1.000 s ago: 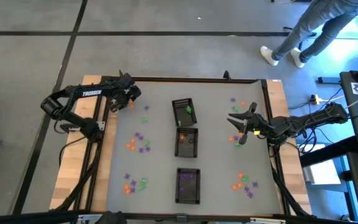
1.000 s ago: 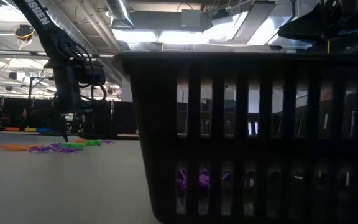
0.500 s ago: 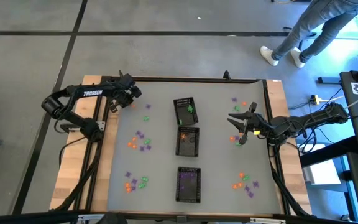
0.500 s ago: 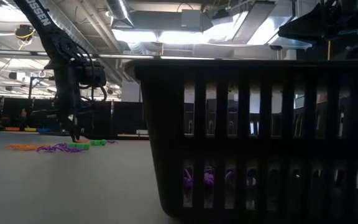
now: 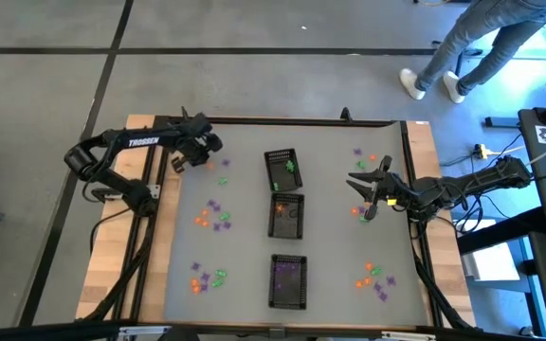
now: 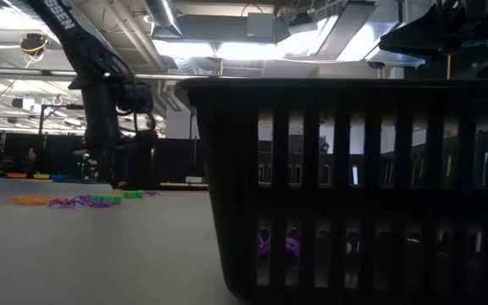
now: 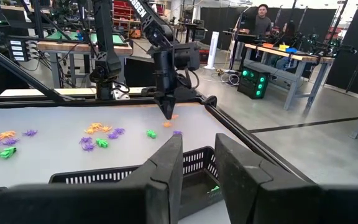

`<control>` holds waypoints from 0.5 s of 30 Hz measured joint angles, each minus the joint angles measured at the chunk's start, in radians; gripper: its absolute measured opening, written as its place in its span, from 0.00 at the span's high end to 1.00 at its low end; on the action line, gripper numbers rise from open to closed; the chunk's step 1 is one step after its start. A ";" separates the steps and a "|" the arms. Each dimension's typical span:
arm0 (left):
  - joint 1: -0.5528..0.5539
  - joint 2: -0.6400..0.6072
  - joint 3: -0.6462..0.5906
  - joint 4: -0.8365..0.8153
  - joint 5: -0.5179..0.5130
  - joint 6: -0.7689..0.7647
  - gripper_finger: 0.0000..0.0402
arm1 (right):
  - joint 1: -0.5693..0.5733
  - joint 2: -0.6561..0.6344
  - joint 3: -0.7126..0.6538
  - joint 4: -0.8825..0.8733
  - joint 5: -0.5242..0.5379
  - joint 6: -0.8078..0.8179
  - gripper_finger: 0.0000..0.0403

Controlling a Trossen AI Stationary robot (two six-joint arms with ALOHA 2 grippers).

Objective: Sort Halloween decoration
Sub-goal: Put the orange spider toy into the middle black bin

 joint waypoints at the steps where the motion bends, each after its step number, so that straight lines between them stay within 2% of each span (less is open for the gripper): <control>1: -0.010 0.000 0.014 -0.015 0.001 -0.001 1.00 | 0.000 0.000 0.000 0.000 0.000 0.000 0.77; 7: -0.115 -0.001 0.122 -0.113 0.007 -0.024 1.00 | 0.000 0.000 0.000 0.000 0.000 0.000 0.77; 10: -0.199 -0.002 0.170 -0.128 0.049 -0.038 1.00 | 0.000 0.000 0.000 0.000 0.000 0.000 0.77; 15: -0.389 -0.003 0.228 -0.104 0.055 -0.209 1.00 | 0.000 0.000 0.000 0.000 0.000 0.000 0.77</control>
